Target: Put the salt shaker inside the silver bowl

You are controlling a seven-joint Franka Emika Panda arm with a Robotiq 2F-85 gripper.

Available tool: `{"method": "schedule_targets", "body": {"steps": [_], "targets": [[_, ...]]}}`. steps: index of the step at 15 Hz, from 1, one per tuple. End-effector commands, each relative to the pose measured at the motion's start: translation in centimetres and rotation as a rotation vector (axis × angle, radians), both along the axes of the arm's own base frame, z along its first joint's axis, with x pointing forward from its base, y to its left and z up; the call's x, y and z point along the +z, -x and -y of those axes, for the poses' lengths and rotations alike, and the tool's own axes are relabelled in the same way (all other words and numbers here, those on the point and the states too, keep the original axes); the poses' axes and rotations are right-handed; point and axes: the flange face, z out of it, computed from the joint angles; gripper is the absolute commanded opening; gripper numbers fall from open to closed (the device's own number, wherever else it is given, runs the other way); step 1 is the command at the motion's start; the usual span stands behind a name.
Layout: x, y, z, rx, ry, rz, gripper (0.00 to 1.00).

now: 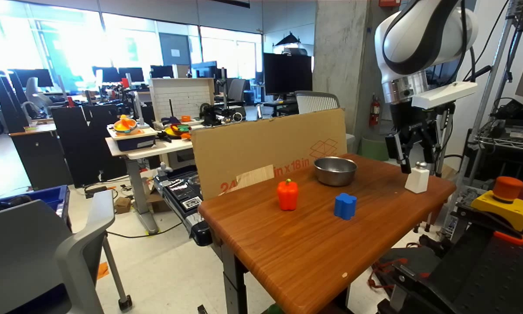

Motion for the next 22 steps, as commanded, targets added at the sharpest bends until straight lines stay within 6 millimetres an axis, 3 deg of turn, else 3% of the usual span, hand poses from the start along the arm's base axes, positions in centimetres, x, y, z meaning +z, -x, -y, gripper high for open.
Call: {"method": "schedule_targets", "body": {"steps": [1, 6, 7, 12, 16, 19, 22], "targets": [[-0.8, -1.1, 0.5, 0.004, 0.027, -0.023, 0.51], [0.4, -1.2, 0.4, 0.009, -0.006, -0.035, 0.12], [1.2, -1.3, 0.4, 0.012, -0.013, -0.032, 0.10], [7.3, -3.2, -1.5, 0.025, -0.054, 0.095, 0.10], [12.2, -6.3, -4.8, 0.024, -0.117, 0.204, 0.10], [13.8, -8.8, -7.1, 0.029, -0.147, 0.243, 0.10], [13.8, -10.9, -8.3, 0.037, -0.151, 0.254, 0.10]]}}
